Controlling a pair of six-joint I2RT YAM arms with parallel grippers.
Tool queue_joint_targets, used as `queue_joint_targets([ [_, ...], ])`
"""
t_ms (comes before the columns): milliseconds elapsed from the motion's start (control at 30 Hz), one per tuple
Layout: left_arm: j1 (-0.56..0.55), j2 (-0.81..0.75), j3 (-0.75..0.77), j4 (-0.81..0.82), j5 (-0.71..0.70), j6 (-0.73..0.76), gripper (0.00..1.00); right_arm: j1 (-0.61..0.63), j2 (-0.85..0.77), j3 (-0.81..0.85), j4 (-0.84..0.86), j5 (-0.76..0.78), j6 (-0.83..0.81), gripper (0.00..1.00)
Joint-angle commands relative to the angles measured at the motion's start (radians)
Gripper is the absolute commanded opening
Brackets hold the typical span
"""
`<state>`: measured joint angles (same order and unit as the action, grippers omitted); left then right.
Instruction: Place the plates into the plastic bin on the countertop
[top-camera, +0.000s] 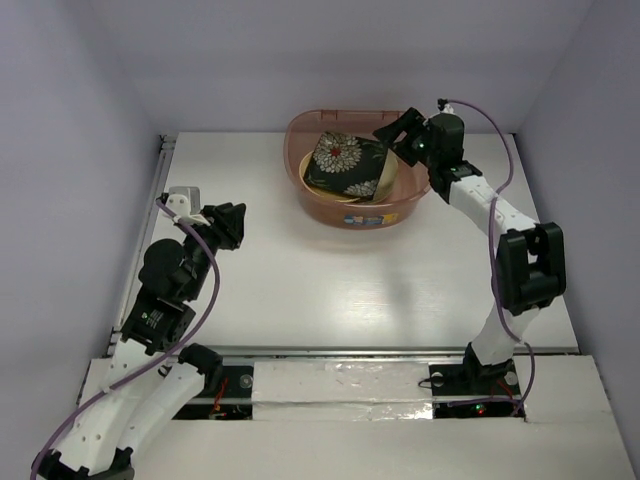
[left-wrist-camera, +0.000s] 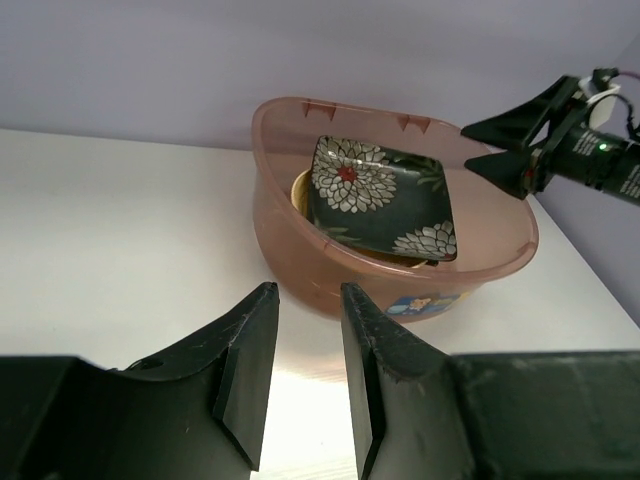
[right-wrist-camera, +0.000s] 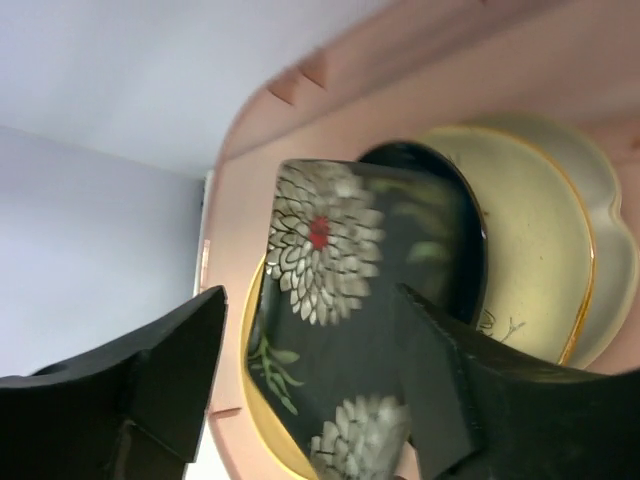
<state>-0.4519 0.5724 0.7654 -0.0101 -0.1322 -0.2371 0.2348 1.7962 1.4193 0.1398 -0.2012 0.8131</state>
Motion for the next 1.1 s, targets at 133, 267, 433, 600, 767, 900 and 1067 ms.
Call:
queue_joint_targets([
  [133,-0.004,0.011,0.0,0.032,-0.007,-0.004,0.29,-0.008,-0.202,-0.039,0.08,0.077,-0.078,0.84],
  [267,-0.004,0.009,0.0,0.032,-0.014,-0.002,0.29,-0.008,-0.323,-0.15,0.096,0.101,-0.112,0.91],
  [433,-0.004,0.009,-0.003,0.036,-0.007,0.001,0.29,-0.008,-0.516,-0.336,0.125,0.108,-0.12,0.68],
  [600,-0.004,0.012,-0.002,0.038,-0.004,-0.002,0.31,-0.008,-0.684,-0.509,0.159,0.028,-0.147,0.0],
  [767,-0.004,0.012,-0.005,0.035,-0.006,-0.001,0.45,-0.008,-0.895,-0.758,0.199,0.071,-0.172,0.0],
  [900,-0.004,0.006,-0.009,0.042,-0.003,0.012,0.46,-0.008,-1.09,-0.828,0.175,0.141,-0.213,0.13],
  [1067,-0.004,-0.012,-0.024,0.061,-0.023,0.031,0.46,-0.008,-1.189,-0.95,0.277,0.276,-0.174,0.46],
])
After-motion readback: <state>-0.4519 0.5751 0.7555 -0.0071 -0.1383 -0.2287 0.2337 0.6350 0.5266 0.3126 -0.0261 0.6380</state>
